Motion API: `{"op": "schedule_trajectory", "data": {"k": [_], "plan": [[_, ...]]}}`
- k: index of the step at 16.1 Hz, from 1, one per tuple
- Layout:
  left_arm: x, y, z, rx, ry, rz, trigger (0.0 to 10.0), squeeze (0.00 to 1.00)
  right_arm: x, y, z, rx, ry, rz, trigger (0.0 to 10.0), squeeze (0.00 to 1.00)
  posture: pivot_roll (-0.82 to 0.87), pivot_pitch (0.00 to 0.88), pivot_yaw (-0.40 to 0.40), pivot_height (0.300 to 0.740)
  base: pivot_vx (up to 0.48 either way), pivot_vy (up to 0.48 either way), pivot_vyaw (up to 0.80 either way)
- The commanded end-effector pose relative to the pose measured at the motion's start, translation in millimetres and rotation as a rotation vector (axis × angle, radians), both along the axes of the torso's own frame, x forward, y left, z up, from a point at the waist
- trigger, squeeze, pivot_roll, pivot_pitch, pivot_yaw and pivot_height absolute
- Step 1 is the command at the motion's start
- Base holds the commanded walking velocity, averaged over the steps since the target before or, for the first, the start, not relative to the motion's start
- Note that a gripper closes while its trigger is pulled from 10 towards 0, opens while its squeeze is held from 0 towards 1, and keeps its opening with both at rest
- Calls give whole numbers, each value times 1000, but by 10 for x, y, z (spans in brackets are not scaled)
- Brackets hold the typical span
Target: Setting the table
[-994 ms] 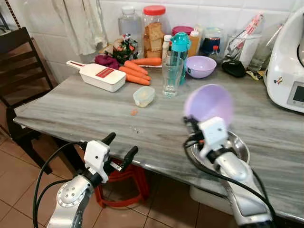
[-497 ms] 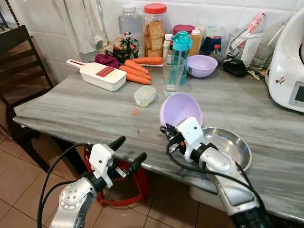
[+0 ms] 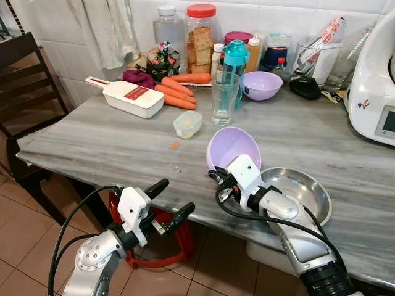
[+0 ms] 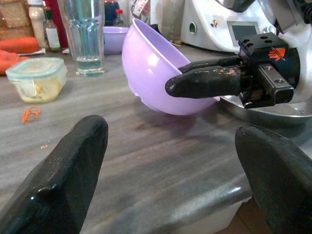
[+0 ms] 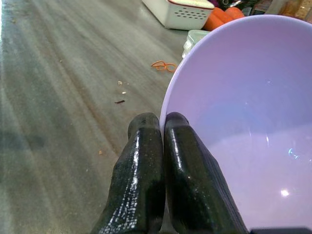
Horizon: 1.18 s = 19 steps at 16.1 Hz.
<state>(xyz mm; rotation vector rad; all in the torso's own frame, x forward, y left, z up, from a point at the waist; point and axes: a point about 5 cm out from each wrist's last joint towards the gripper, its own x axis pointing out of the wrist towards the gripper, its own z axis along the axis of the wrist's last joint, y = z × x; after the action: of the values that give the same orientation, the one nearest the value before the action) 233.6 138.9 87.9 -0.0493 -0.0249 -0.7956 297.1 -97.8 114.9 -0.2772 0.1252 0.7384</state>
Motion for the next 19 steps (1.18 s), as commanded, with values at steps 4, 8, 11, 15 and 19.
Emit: {"op": "schedule_trajectory", "data": {"k": [4, 8, 11, 15, 19], "plan": [[-1, -28, 77, 4, -9, -13, 10000, 0, 37, -5, 8, -24, 14, 12, 10000, 996, -1, 0, 9, 740, 0, 0, 0], [0, -55, 115, 4, -6, -13, 10000, 0, 56, -8, 20, -26, 11, 10, 10000, 1000, 0, 0, 7, 740, 0, 0, 0], [3, -61, 136, 6, -6, -10, 10000, 0, 64, -6, 22, -29, 10, 9, 10000, 1000, 0, 0, 8, 740, 0, 0, 0], [6, -58, 138, 12, 0, -10, 10000, 0, 74, 1, 30, -28, 6, 2, 10000, 1000, 0, 0, 9, 740, 0, 0, 0], [19, -59, 116, 14, 4, -9, 10000, 0, 94, 18, 96, -16, -16, -2, 10000, 1000, 0, 0, 12, 740, 0, 0, 0]]}}
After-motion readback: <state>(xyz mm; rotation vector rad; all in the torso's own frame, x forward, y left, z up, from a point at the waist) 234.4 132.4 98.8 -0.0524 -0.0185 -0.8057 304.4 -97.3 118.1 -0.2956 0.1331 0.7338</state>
